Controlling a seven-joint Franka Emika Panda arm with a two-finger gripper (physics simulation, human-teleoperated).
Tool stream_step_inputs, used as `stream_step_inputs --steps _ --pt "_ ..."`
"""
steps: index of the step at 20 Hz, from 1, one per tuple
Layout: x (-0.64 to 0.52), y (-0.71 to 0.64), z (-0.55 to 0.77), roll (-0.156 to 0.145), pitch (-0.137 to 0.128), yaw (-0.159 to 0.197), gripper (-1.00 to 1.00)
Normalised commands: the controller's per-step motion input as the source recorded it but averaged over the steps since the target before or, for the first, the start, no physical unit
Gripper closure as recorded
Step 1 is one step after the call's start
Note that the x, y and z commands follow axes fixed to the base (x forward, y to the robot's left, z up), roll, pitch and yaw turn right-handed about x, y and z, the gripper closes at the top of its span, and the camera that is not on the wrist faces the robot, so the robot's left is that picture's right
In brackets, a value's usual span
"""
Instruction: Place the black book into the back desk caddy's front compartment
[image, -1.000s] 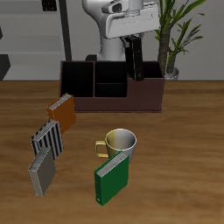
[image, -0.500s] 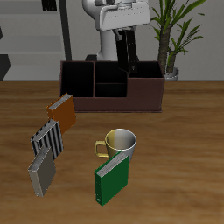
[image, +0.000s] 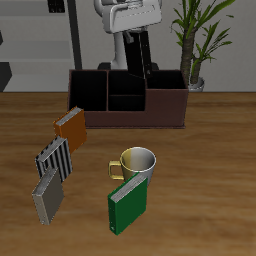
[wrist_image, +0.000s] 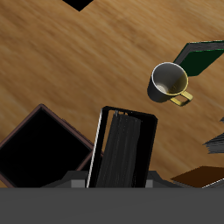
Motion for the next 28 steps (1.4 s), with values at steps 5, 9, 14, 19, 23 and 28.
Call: stream_step_inputs --steps 5,9,14,19,23,28 --pt "-0.31 -0.12 -0.05 0.008 -0.012 0.139 1.0" --pt "-0.21 -0.24 0.1 -0.036 -0.025 0.103 1.0" --pt "-0.02 -0.27 0.03 -0.036 0.008 0.156 1.0" --pt "0.12 -0.25 -0.04 -0.038 0.058 0.145 1.0" --pt "0.0 0.07 -0.15 0.019 0.046 0.159 1.0" --pt "-0.09 0.14 -0.12 0.05 0.03 0.139 1.0"
